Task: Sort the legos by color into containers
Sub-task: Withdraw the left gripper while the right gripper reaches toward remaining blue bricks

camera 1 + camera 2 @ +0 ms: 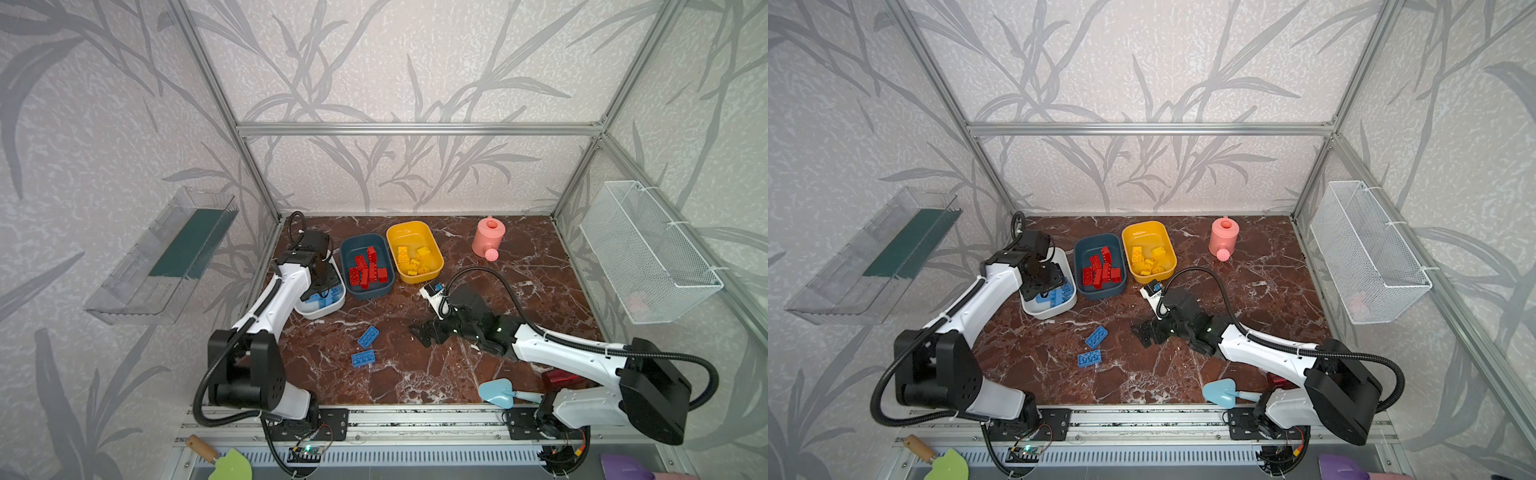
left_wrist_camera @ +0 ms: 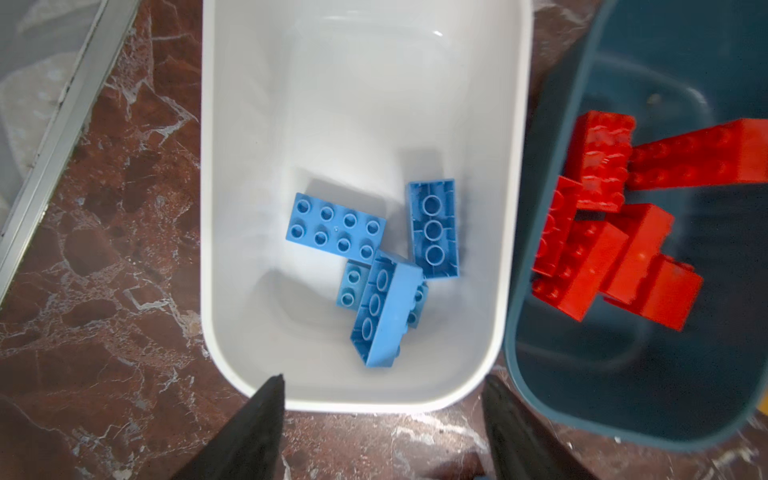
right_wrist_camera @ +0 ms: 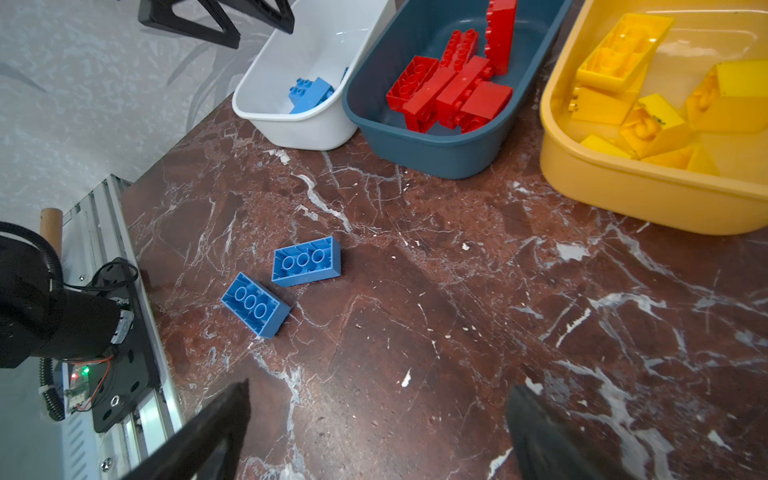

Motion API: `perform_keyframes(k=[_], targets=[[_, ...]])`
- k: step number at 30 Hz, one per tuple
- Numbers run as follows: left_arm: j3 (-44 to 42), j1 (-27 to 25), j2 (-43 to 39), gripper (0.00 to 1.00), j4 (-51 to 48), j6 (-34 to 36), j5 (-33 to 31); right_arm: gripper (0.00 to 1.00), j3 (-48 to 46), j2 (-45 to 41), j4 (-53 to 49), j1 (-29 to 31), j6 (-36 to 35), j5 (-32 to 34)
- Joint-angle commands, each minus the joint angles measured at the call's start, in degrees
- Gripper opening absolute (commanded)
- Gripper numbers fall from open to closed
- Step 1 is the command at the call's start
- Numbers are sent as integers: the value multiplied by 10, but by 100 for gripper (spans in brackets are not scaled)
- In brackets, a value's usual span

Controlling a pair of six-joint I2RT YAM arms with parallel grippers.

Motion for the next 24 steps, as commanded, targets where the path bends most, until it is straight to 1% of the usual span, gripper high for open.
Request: perform_keyframes(k=[1,5,7,8,9,13,16,18,21,24], targets=[[-34,3,-88,83,0,13,42,100,44,26,-35,20,-26,18],[-90,3,-202,94,18,20,63,99,99,72,-85,49,-38,33],[-124,3,-264,99,39,40,80,99,125,105,-107,64,-37,40],[-138,3,-289,99,44,44,84,99,137,118,-114,66,-35,43],[-149,3,-319,99,43,47,84,99,148,133,-120,85,-32,48],[-178,3,-404,99,17,57,84,99,190,183,-137,112,-24,71],[-204,2,-459,99,9,56,78,99,222,207,-151,120,-22,78],[-208,-2,-490,99,15,55,81,99,242,240,-163,123,-22,80],[-215,-3,-515,99,23,55,74,99,268,267,-179,128,-27,82],[-214,-3,-517,99,24,56,77,99,304,298,-204,134,-34,84]])
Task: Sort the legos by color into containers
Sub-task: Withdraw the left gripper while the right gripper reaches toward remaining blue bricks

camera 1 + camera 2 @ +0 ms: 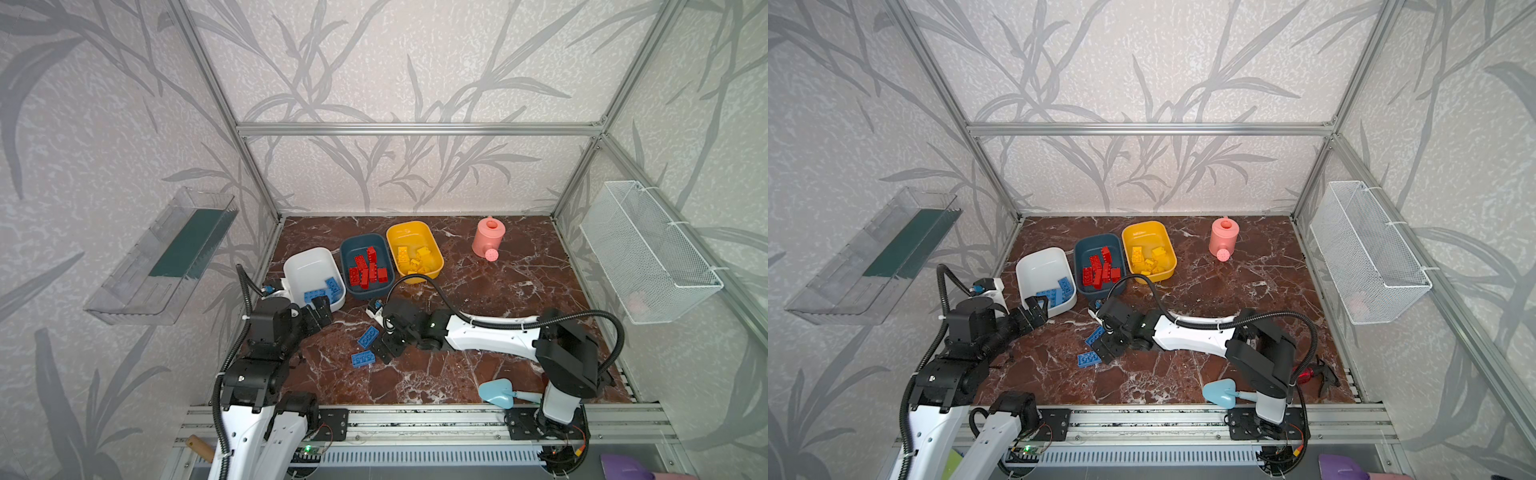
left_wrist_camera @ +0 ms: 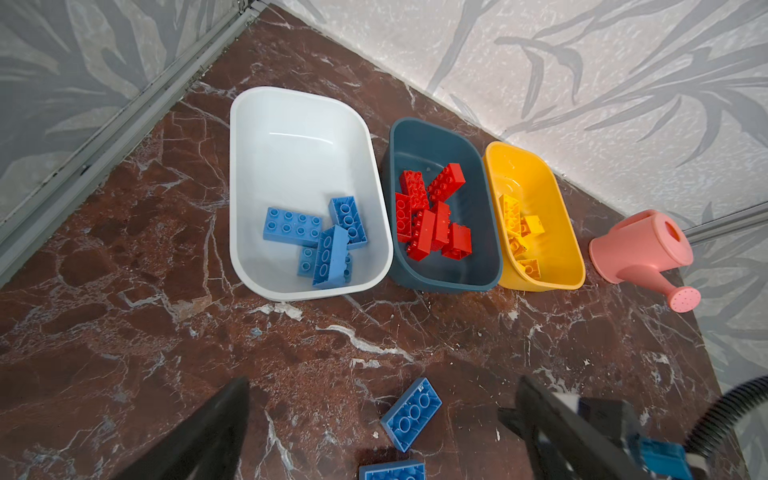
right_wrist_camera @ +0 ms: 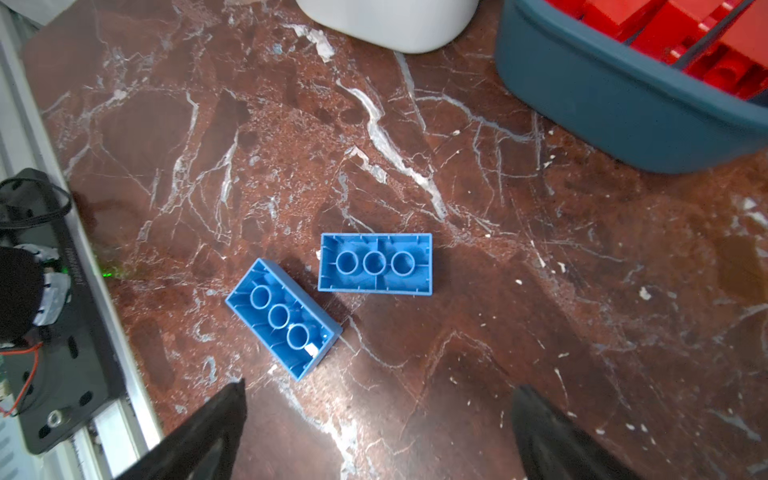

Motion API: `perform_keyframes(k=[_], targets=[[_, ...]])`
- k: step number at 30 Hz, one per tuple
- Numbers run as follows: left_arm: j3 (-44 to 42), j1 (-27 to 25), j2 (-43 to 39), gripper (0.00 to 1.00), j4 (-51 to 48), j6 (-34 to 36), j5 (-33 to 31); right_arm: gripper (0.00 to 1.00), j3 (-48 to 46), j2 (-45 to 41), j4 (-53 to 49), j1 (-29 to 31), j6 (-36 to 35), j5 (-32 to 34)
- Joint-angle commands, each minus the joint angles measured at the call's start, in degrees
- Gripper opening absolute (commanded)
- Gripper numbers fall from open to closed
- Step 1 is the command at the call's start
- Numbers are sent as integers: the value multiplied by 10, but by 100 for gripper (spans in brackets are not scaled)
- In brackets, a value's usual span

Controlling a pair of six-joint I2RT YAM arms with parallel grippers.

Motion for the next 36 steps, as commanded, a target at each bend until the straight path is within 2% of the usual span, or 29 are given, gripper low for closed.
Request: perform_keyframes(k=[1,13,25,36], targets=[[-7,-3,2,99,6,12,3,99,41,30,-43,9,-15,14],[-6,-15,0,99,6,13,3,97,168,135,-115,13,-36,-5],[-9,-25,-1,99,7,12,3,89,218,190,-150,14,-21,31],[-8,-29,-1,98,6,11,0,89,219,194,-142,14,-21,48]])
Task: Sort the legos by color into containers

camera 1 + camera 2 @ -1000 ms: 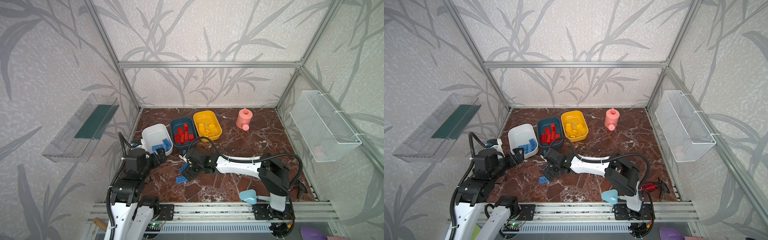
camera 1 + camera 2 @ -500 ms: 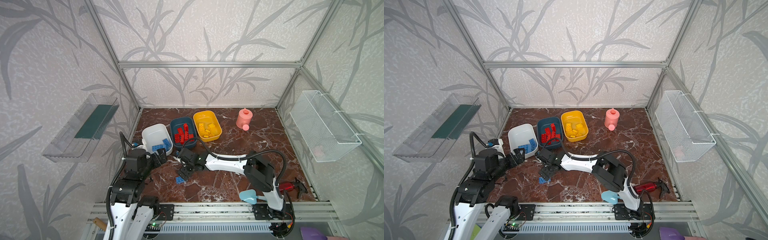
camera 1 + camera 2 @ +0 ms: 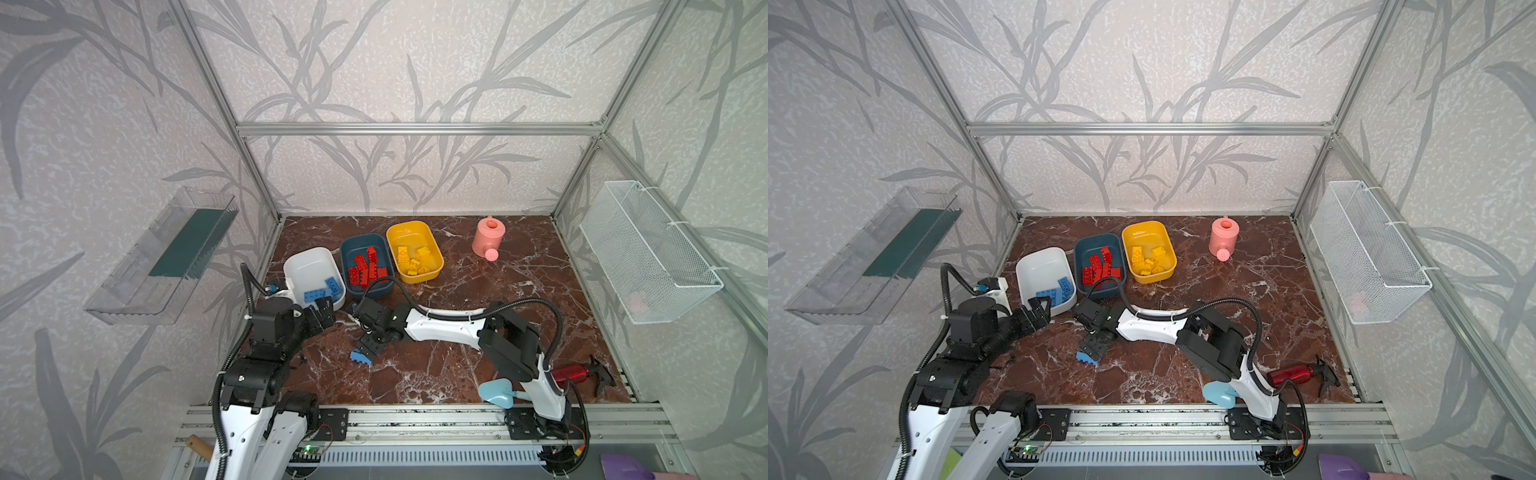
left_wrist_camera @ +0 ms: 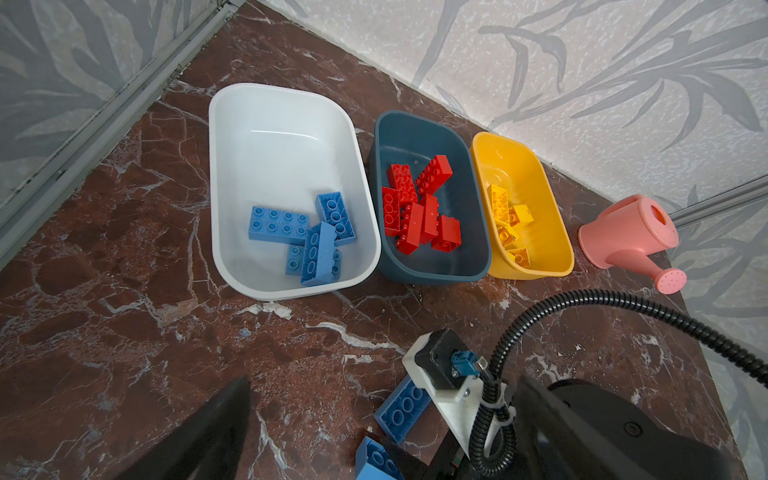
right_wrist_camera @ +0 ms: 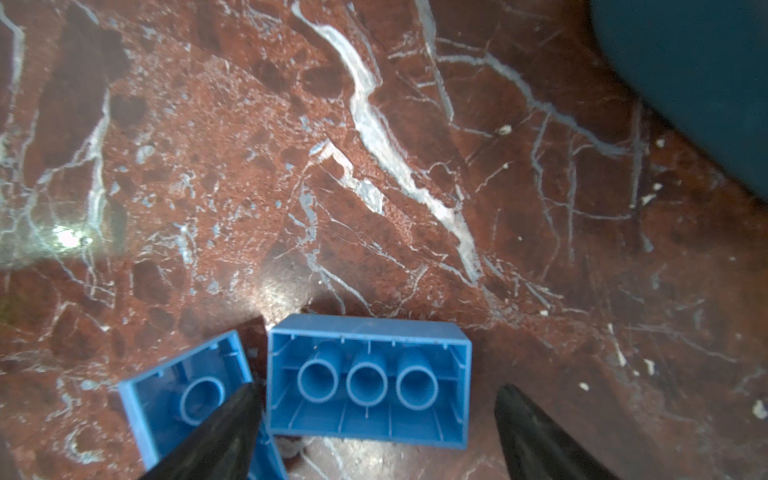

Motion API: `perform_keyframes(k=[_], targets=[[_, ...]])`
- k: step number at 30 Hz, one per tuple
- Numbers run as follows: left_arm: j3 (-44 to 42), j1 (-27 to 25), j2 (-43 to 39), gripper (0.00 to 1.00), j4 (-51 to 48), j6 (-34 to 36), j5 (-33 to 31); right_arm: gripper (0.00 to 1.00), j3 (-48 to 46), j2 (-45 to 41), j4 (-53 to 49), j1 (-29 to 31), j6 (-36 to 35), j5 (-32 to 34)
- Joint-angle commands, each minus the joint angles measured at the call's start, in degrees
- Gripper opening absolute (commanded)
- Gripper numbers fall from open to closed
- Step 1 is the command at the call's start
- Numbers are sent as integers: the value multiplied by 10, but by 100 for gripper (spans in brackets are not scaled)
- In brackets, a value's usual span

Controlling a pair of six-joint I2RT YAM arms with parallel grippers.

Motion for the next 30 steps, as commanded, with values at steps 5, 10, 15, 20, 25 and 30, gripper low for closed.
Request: perform_keyframes(k=[5,10,15,20,25,30], targets=[[-8,-4,-1,98,3,8,-2,89,24,14,-12,2,3,23],[-8,-7,3,98,3,7,-2,89,37,25,-15,1,3,24],[-8,-8,4,98,3,8,-3,89,48,27,-24,1,3,29],[-8,-7,6,98,4,7,-3,89,53,13,-33,1,3,31],[-8,-7,4,98,3,8,-5,36,52,0,-38,1,-2,37],[-8,-8,-1,98,2,6,-8,58,44,3,-35,2,-2,38]])
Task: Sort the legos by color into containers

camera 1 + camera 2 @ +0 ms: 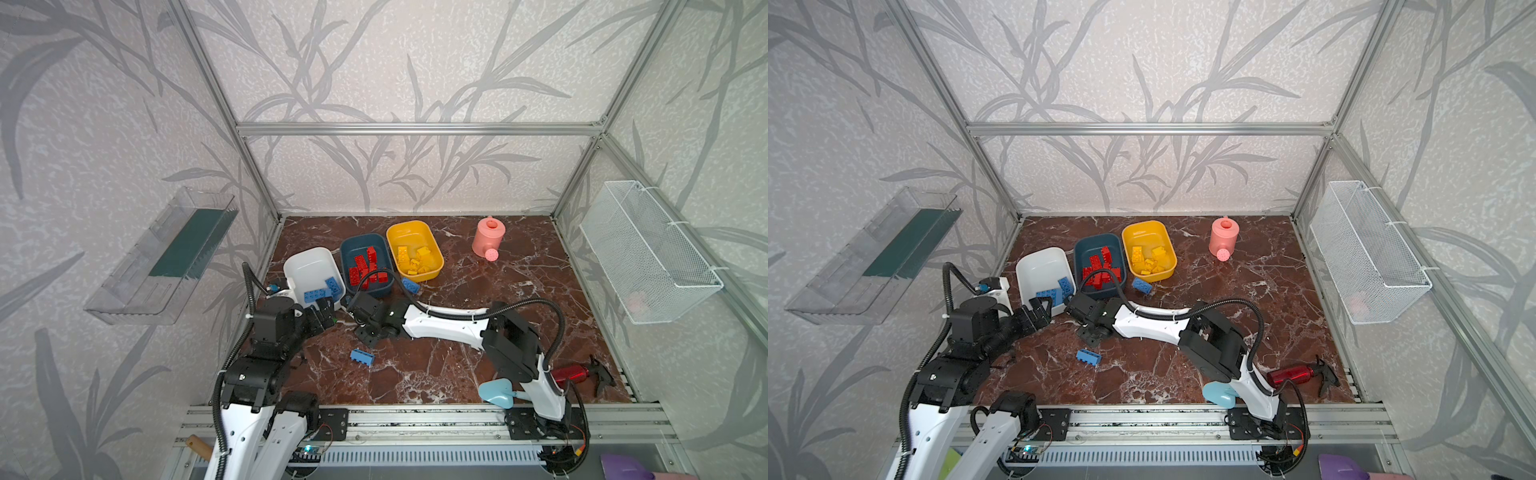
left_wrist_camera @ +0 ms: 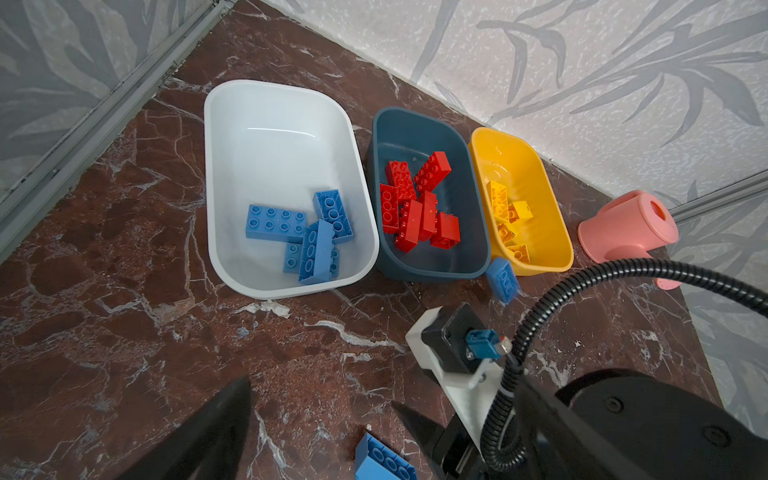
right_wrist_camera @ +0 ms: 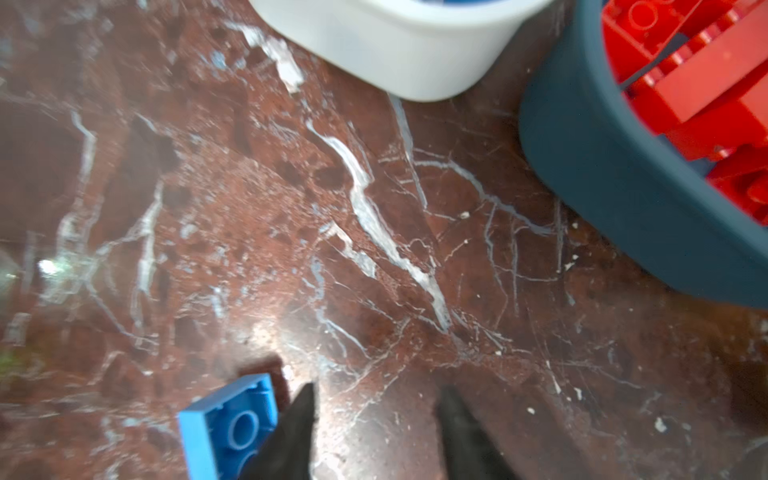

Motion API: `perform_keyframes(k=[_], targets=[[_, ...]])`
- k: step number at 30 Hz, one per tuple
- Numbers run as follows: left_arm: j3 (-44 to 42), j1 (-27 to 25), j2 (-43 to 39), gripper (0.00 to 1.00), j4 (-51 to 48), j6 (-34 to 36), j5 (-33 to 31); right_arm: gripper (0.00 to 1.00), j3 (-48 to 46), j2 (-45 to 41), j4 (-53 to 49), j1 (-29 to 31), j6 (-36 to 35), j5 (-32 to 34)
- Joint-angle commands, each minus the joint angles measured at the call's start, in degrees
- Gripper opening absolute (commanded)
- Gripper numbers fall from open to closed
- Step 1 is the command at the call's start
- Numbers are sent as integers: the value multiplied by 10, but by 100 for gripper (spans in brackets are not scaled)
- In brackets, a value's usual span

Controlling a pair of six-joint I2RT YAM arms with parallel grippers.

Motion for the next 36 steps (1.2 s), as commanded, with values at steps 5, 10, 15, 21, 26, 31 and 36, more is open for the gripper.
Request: perform_keyframes(k=[5,10,15,21,26,31,36], targets=[[-8,-4,-5,98,0,5,-13,62,-11,6,-26,2,4,8],[-6,-4,-2,98,-2,5,-18,62,-11,1,-29,0,9,25],[-7,-4,-1,98,0,5,-18,64,-18,-17,-27,-6,9,19],[-8,-4,6,98,4,9,-3,79,-60,-81,-32,-10,17,23],[-4,-6,26,99,2,11,8,88,-141,-176,-40,-23,47,33],[-2,-34,47,99,-3,7,-5,89,-225,-264,-82,-50,91,62],[4,-75,63,99,-15,3,-34,87,-328,-359,-120,-114,157,91]])
